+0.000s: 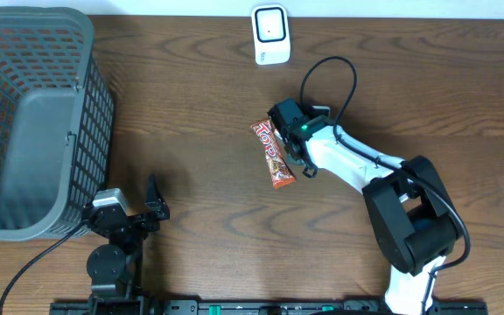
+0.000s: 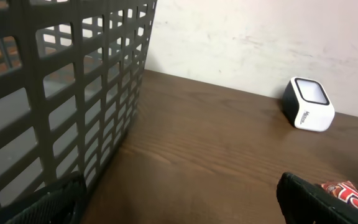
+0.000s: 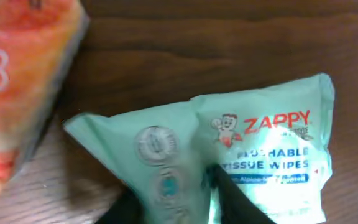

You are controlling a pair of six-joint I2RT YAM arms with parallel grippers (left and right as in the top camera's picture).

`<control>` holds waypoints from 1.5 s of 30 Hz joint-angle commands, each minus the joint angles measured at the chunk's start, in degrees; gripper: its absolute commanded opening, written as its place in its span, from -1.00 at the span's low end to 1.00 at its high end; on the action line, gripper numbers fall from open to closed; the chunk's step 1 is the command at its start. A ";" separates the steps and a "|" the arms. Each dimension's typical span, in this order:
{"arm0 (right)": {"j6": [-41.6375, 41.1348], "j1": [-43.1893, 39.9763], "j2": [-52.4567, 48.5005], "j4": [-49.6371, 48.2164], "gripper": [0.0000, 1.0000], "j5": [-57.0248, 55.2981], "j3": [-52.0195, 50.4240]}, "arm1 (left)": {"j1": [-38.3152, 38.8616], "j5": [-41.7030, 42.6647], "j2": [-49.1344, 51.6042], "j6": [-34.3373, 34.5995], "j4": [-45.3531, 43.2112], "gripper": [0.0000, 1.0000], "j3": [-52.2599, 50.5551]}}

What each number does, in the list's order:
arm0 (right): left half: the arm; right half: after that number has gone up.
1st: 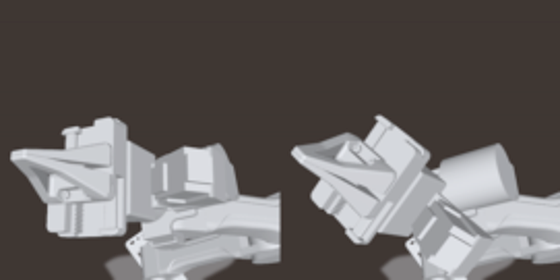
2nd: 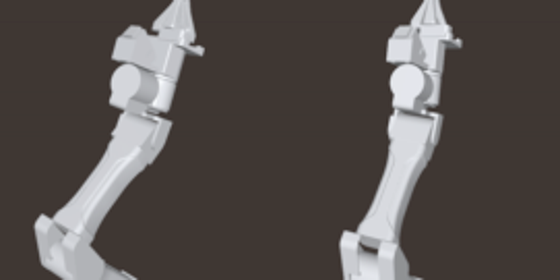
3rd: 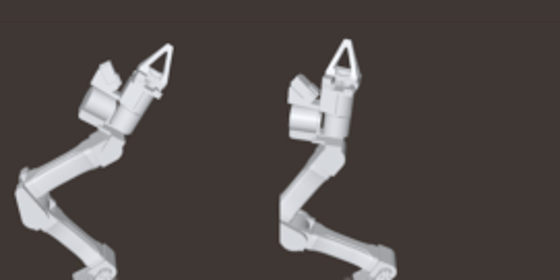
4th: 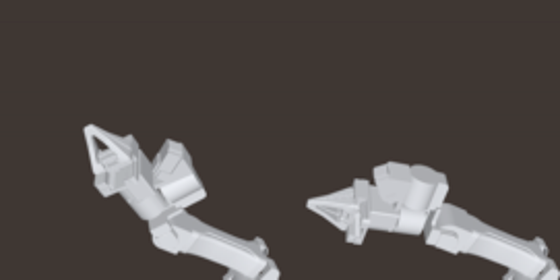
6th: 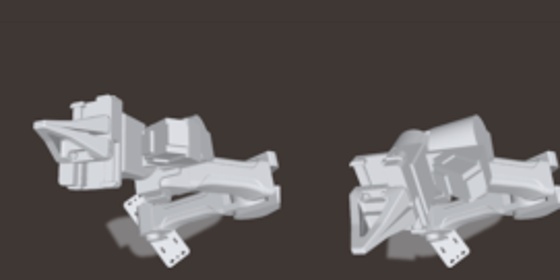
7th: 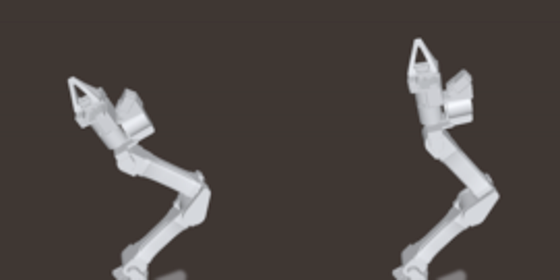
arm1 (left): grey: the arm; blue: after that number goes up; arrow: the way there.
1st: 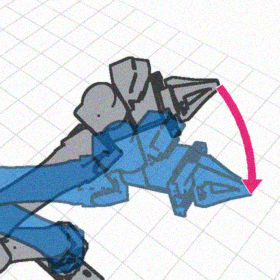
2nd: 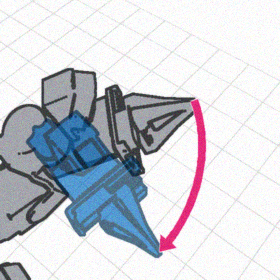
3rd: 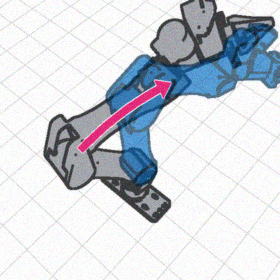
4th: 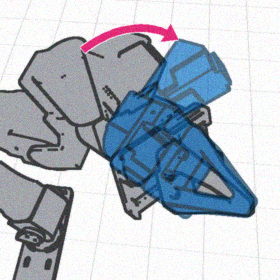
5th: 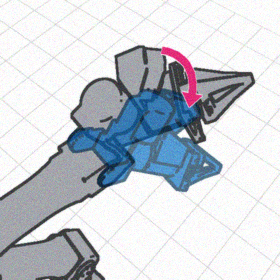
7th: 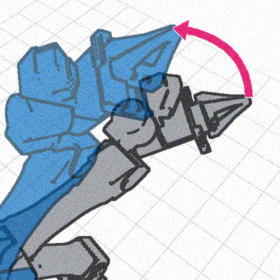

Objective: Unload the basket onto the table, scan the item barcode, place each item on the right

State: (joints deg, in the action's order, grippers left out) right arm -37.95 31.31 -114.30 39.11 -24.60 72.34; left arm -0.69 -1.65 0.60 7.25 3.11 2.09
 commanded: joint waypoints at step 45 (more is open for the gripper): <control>53.99 -23.34 -10.51 10.34 -0.96 111.91 10.14 | 0.13 -0.31 -0.37 -0.74 0.87 0.96 -1.86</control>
State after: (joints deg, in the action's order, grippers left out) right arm 11.70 8.16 -124.81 49.76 83.22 82.50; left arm -0.69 -1.67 0.60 7.25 3.11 2.09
